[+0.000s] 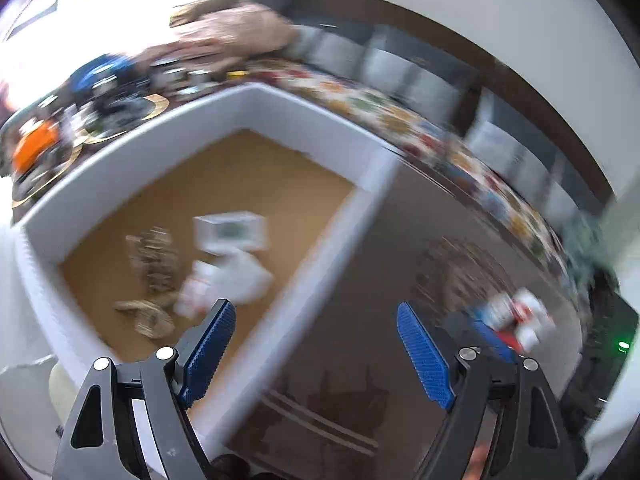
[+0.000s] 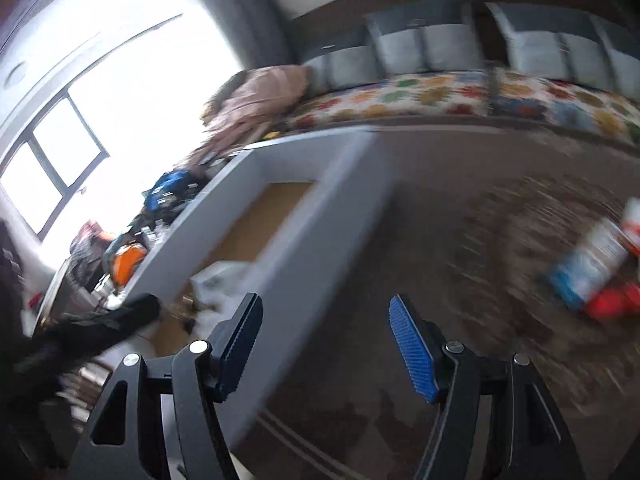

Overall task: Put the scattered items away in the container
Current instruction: 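Bring both open tools back over the table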

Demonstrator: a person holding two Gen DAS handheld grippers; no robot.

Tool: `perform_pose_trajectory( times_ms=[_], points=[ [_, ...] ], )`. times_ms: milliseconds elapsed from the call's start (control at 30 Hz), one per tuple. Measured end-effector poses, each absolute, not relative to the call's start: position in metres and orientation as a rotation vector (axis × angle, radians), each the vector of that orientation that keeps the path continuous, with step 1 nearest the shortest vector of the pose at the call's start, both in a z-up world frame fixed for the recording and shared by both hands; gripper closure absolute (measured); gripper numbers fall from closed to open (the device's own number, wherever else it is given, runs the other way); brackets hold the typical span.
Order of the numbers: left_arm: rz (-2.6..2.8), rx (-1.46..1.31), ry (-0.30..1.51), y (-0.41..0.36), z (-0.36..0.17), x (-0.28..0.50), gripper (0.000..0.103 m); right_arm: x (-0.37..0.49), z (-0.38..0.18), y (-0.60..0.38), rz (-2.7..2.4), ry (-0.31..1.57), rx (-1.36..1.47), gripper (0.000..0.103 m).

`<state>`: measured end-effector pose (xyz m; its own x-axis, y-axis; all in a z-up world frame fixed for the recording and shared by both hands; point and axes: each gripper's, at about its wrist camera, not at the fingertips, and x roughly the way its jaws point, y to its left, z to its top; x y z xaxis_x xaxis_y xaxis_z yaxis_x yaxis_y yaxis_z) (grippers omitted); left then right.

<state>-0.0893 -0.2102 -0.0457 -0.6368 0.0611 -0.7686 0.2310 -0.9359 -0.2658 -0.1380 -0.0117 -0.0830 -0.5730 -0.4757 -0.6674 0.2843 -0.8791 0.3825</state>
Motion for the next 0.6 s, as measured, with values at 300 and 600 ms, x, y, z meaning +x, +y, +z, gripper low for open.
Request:
perform_pose_trajectory(
  times_ms=[300, 600],
  points=[
    [-2.886, 1.675, 0.289, -0.023, -0.134, -0.062, 0.018, -0.045, -0.143, 0.160, -2.732, -0.257, 1.355, 0.036],
    [-2.953, 1.801, -0.118, 0.063, -0.180, -0.048, 0.018, 0.022, -0.174, 0.239, -2.894, -0.343, 1.487, 0.036]
  ],
)
